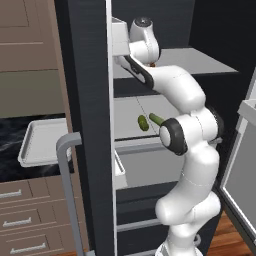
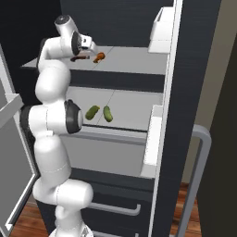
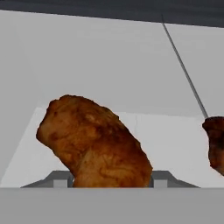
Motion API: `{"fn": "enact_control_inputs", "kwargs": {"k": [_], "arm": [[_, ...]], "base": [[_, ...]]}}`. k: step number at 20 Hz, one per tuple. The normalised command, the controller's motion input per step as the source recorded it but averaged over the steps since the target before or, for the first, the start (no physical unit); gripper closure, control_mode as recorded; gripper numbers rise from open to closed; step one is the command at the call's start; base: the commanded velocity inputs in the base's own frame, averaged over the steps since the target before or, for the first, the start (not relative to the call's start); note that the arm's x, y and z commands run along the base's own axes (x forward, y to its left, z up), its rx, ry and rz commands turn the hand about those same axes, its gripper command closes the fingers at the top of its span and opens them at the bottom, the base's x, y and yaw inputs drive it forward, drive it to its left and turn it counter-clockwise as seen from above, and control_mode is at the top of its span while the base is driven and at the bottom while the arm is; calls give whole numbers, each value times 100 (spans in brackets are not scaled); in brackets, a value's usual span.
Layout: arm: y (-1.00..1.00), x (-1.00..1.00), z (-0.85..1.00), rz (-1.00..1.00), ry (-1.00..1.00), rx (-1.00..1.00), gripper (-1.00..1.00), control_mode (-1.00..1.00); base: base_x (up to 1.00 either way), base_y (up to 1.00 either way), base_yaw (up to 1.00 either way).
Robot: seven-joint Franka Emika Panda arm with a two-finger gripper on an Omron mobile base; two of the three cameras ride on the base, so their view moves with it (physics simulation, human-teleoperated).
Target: Place one cucumber and one chicken drumstick in each tupperware on the nearby counter, to pack two identical lunches.
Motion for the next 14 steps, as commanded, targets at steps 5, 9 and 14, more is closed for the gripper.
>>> {"fn": "enact_control_inputs", "kwargs": {"k": [5,9,14], "arm": [[-7,-100,-8,-4,-6,0,100,-100],[-12,-100,-41,0,-15,0,100,-100],[-51,-100,-23,0,-22,4,100,-100]], "base": [[0,0,0],[0,0,0],[0,0,0]]}}
